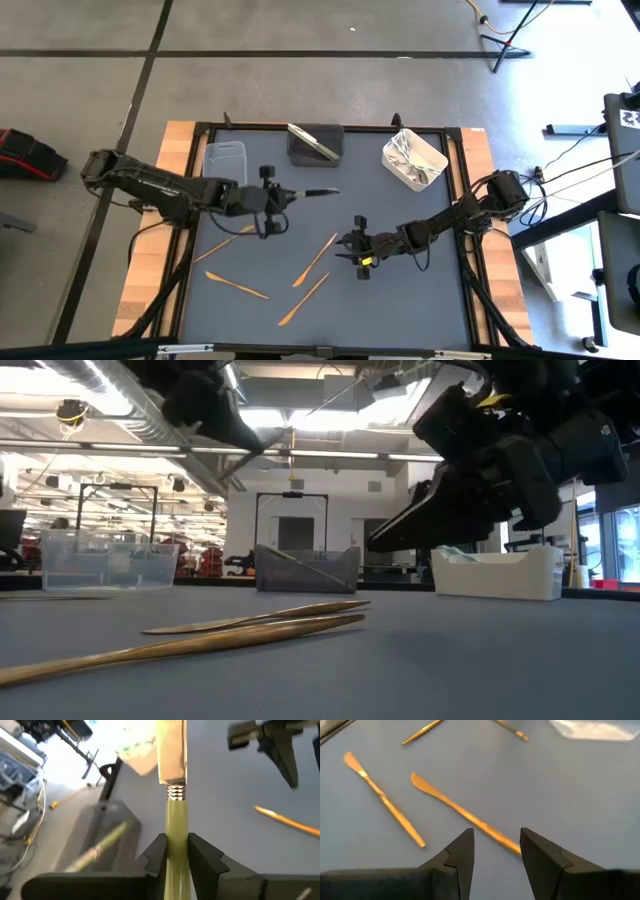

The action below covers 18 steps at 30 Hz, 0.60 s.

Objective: Sort silverware by color (type)
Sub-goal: Put the green knife into the gray transparent bin

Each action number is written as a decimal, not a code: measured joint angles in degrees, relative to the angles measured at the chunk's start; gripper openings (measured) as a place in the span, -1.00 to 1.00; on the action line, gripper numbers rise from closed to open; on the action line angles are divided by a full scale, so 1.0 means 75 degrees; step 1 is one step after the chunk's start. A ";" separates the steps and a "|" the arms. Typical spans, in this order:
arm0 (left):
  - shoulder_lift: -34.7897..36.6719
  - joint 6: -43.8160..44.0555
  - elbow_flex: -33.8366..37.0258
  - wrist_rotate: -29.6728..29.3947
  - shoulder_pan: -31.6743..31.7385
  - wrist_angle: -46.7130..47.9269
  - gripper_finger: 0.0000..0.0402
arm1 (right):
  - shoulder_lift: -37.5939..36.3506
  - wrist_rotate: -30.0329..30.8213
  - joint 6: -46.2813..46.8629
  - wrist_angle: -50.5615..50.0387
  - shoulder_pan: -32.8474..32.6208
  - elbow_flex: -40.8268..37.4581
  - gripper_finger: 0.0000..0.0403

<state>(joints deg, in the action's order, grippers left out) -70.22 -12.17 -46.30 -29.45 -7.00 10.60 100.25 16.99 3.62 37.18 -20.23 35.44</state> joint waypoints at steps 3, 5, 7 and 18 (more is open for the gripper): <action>0.0000 -0.0219 0.0000 0.0582 0.0415 -0.0418 -0.71 | 0.0000 0.0226 -0.0118 0.0250 -0.0003 0.0000 -0.28; 0.0000 -0.0009 -0.0006 0.0866 0.0535 -0.0442 -0.71 | 0.0000 0.0268 -0.0262 0.0441 0.0001 0.0003 -0.28; 0.0000 0.0129 -0.0006 0.0924 0.0571 -0.0427 -0.71 | -0.0003 0.0131 -0.0780 0.0494 0.0058 0.0009 -0.28; -0.0164 -0.1205 -0.0006 0.0894 0.1238 -0.0757 -0.71 | -0.0032 0.0199 -0.1725 0.0433 0.0064 0.0309 -0.28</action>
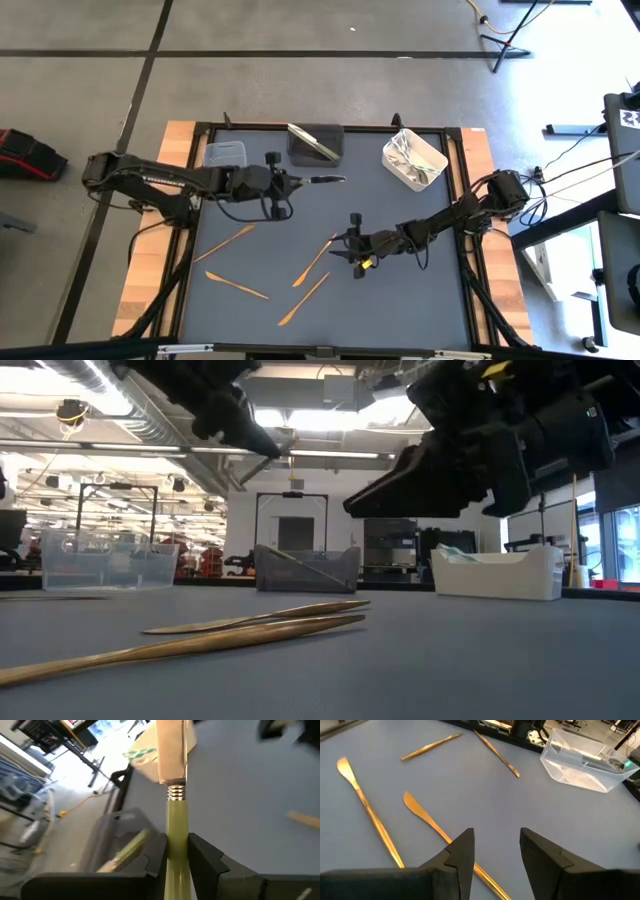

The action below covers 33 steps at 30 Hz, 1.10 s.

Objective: Sort silverware by color (type)
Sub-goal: Put the green knife into the gray transparent bin

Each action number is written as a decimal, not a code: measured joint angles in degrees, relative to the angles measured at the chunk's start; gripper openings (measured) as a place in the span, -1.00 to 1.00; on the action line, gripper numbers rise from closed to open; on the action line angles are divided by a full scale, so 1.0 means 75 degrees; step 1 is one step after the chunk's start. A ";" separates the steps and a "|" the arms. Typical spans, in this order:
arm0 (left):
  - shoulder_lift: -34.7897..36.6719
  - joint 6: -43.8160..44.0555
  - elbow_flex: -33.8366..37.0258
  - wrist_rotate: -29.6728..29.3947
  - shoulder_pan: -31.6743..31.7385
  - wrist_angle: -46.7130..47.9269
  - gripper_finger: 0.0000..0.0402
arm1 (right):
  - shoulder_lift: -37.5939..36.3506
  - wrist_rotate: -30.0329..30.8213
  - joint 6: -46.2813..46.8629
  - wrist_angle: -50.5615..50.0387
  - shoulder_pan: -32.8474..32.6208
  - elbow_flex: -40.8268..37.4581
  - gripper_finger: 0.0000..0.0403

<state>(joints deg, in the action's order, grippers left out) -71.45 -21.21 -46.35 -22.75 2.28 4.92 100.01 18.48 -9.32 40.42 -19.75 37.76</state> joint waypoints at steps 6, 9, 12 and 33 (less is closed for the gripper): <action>-0.0835 -0.1149 -0.0009 0.0031 0.1234 -0.1080 -0.71 | 0.0000 0.0436 -0.0685 -0.0709 0.0016 0.0009 -0.28; -0.1334 -0.1428 -0.0009 0.0664 0.1959 -0.1877 -0.71 | 0.0000 0.0562 -0.0805 -0.0883 0.0173 0.0006 -0.28; -0.1817 -0.1440 -0.0009 0.1425 0.2543 -0.2729 -0.71 | 0.0000 0.0186 -0.0809 -0.0905 0.0437 0.0006 -0.28; -0.4073 -0.0330 0.0003 0.1782 0.4098 -0.4074 -0.71 | 0.0044 -0.2625 -0.1046 -0.2086 0.2050 0.0002 -0.28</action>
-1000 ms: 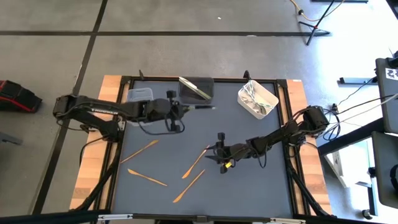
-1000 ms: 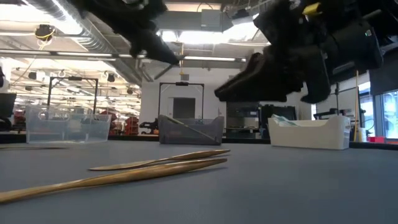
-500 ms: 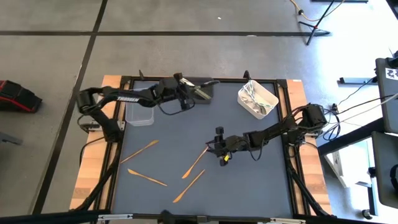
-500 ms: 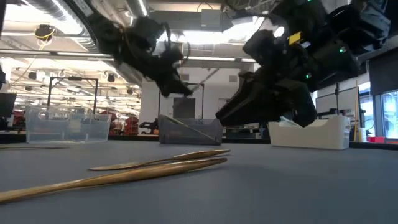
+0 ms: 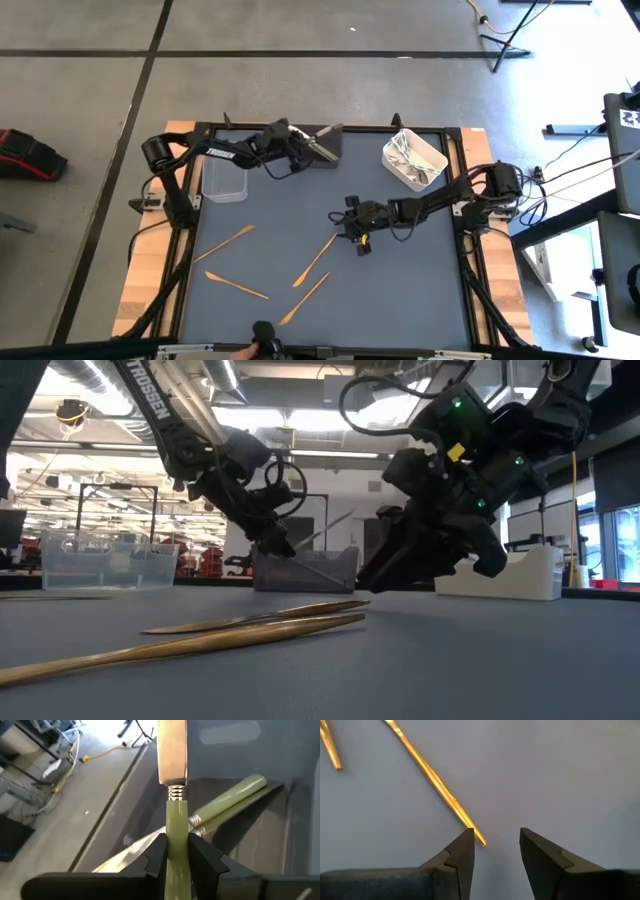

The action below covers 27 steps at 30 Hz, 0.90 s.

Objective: Sort silverware by color (type)
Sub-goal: Put the green knife into the gray transparent bin, then put the top right gold knife into the transparent bin

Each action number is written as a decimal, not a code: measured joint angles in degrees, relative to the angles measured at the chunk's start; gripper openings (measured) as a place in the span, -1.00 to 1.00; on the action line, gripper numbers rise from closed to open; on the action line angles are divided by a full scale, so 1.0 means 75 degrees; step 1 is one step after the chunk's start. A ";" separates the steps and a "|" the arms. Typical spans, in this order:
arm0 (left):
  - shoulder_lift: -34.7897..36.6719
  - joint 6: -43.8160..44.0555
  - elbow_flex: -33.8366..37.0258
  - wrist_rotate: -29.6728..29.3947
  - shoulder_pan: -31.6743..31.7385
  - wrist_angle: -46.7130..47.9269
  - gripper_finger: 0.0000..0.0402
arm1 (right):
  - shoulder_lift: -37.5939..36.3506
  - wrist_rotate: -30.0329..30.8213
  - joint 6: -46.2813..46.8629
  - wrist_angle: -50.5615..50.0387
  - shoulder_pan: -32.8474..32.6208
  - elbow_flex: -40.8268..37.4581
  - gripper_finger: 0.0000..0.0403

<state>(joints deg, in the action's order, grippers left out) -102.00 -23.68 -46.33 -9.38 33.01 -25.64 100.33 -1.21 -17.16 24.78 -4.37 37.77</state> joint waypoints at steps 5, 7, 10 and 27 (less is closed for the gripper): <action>0.0006 0.0313 -0.0003 -0.0017 -0.0003 -0.0010 -0.71 | 0.0000 -0.0144 -0.0163 0.0025 0.0057 -0.0002 -0.28; 0.0006 0.0364 -0.0003 -0.0019 -0.0003 0.0064 -0.70 | 0.0000 -0.0167 -0.0167 0.0085 0.0051 -0.0002 -0.28; 0.0006 0.0394 -0.0003 -0.0095 -0.0003 0.0201 -0.62 | 0.0000 -0.0170 -0.0167 0.0152 0.0051 -0.0002 -0.28; 0.2190 0.1574 -0.0006 -0.0414 -0.1375 0.2460 -0.28 | 0.0003 -0.0180 0.0055 0.0285 0.0036 -0.0002 -0.28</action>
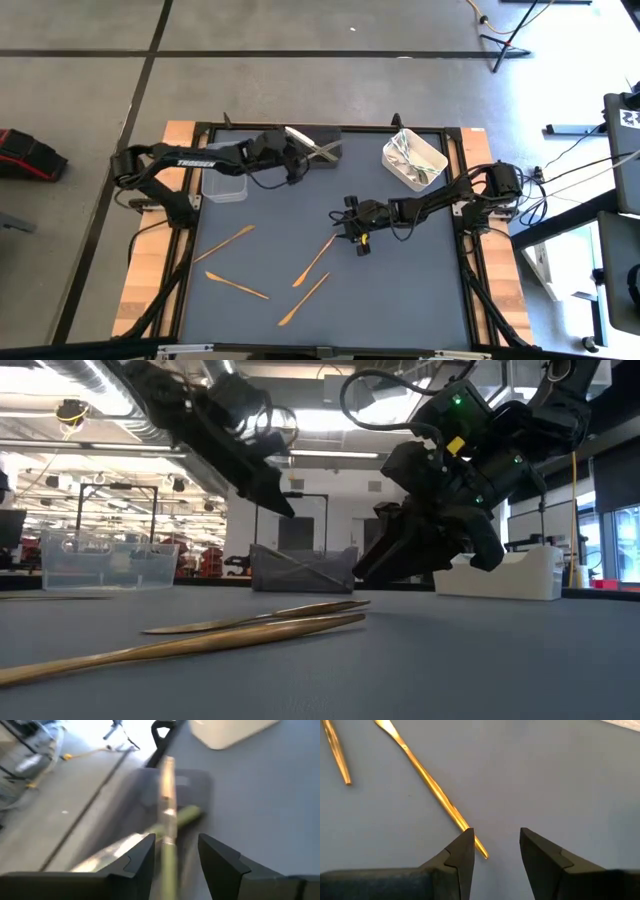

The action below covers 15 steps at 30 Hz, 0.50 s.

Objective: Sort silverware by color (type)
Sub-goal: Put the top right gold knife into the transparent bin

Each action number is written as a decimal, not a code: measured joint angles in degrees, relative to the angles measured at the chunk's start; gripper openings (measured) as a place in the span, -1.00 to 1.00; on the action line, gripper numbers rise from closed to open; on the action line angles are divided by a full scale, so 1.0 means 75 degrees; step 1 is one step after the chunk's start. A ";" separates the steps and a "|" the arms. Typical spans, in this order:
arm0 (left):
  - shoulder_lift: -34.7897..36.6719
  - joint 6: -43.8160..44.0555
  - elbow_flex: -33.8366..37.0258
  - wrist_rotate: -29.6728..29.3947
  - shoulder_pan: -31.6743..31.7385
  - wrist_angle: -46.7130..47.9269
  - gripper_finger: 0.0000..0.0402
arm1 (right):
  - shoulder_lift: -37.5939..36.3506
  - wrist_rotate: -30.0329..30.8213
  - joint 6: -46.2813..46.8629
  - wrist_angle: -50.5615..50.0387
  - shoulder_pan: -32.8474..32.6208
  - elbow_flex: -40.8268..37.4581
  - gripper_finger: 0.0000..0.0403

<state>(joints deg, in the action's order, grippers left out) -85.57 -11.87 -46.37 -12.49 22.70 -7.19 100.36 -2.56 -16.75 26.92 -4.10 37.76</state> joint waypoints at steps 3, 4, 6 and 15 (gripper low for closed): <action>0.0136 0.0492 0.0000 0.0169 -0.0437 0.0506 -0.28 | 0.0000 -0.0002 0.0007 0.0000 0.0000 0.0000 -0.28; 0.0141 0.0628 0.0000 0.0315 -0.0591 0.0619 -0.28 | 0.0000 -0.0004 0.0055 0.0000 0.0000 0.0000 -0.28; 0.0124 0.0924 0.0000 0.0648 -0.0922 0.0821 -0.28 | 0.0000 -0.0004 0.0141 0.0003 0.0000 0.0000 -0.28; -0.0389 0.1812 0.0000 0.0996 -0.2574 0.0858 -0.28 | 0.0000 -0.0979 0.0172 0.0191 0.0000 -0.0003 -0.28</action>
<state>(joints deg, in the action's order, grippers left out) -88.49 1.71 -46.37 -5.02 3.39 -0.75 100.36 -9.90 -15.46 28.35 -4.10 37.74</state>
